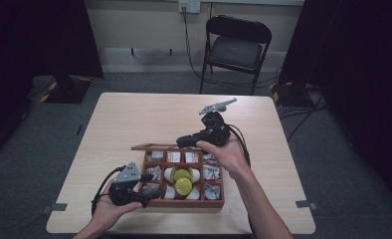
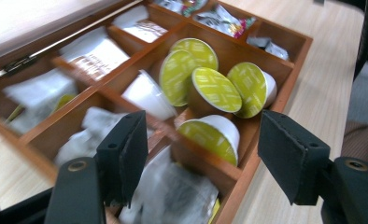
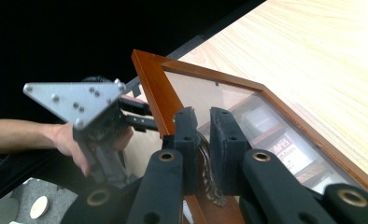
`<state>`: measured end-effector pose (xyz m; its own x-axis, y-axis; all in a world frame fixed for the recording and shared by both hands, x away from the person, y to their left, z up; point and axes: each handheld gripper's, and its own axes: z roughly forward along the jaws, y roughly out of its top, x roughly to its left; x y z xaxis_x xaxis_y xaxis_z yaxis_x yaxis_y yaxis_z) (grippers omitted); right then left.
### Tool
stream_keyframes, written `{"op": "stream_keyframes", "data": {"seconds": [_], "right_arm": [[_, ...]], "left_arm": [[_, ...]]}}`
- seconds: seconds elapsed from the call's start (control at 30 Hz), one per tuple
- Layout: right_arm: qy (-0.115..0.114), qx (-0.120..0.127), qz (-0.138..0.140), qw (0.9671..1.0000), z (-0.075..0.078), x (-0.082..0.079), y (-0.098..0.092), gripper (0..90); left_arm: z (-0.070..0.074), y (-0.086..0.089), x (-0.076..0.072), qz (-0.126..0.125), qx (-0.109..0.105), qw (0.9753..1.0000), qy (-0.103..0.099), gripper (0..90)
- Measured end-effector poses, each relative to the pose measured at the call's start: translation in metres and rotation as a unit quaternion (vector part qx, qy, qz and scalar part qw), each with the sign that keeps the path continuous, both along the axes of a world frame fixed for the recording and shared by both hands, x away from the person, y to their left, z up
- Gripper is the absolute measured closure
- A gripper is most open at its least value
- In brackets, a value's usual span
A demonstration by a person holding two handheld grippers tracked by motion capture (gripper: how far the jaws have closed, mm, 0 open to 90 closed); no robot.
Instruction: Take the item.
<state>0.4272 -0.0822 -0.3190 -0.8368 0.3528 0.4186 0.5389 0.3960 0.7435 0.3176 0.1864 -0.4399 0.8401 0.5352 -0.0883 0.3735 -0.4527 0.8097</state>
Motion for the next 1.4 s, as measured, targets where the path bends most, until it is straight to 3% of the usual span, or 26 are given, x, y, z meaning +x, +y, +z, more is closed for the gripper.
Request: {"op": "stream_keyframes", "data": {"seconds": [0.13, 0.27, 0.53, 0.67, 0.83, 0.87, 0.93, 1.0, 1.03, 1.4], "right_arm": [[-0.001, 0.0, 0.0, 1.0, 0.0, 0.0, 0.0, 81.9], [-0.001, -0.001, 0.0, 1.0, 0.0, 0.0, 0.0, 81.9], [-0.001, -0.001, 0.0, 1.0, 0.0, 0.0, 0.0, 81.8], [0.0, 0.0, 0.0, 1.0, 0.0, 0.0, 0.0, 81.9], [0.0, 0.0, 0.0, 1.0, 0.0, 0.001, 0.0, 81.9], [0.0, 0.001, 0.0, 1.0, 0.0, 0.001, 0.0, 81.9], [0.0, 0.0, 0.001, 1.0, 0.0, 0.0, 0.0, 81.9], [0.001, 0.0, 0.0, 1.0, 0.0, 0.0, 0.0, 81.9], [0.0, 0.0, 0.0, 1.0, 0.0, 0.0, 0.0, 81.9], [0.001, 0.0, 0.0, 1.0, 0.0, 0.001, 0.0, 81.9]], "left_arm": [[0.001, -0.017, 0.003, -0.008, -0.013, 0.9998, 0.008, 36.2], [0.001, -0.038, 0.005, -0.034, 0.003, 0.9994, -0.003, 37.6], [-0.007, -0.064, 0.016, -0.047, 0.026, 0.9986, 0.001, 40.8], [-0.01, -0.069, 0.027, -0.044, 0.035, 0.9984, 0.011, 39.9], [-0.014, -0.076, 0.035, -0.054, 0.067, 0.9962, 0.013, 39.7], [-0.014, -0.078, 0.035, -0.05, 0.064, 0.9964, 0.023, 39.1], [-0.014, -0.081, 0.036, -0.049, 0.071, 0.9961, 0.019, 37.4], [-0.016, -0.083, 0.036, -0.053, 0.08, 0.995, 0.027, 36.4], [-0.017, -0.083, 0.037, -0.059, 0.095, 0.9932, 0.035, 36.4], [-0.021, -0.091, 0.039, -0.052, 0.128, 0.9891, 0.05, 36.3]]}}
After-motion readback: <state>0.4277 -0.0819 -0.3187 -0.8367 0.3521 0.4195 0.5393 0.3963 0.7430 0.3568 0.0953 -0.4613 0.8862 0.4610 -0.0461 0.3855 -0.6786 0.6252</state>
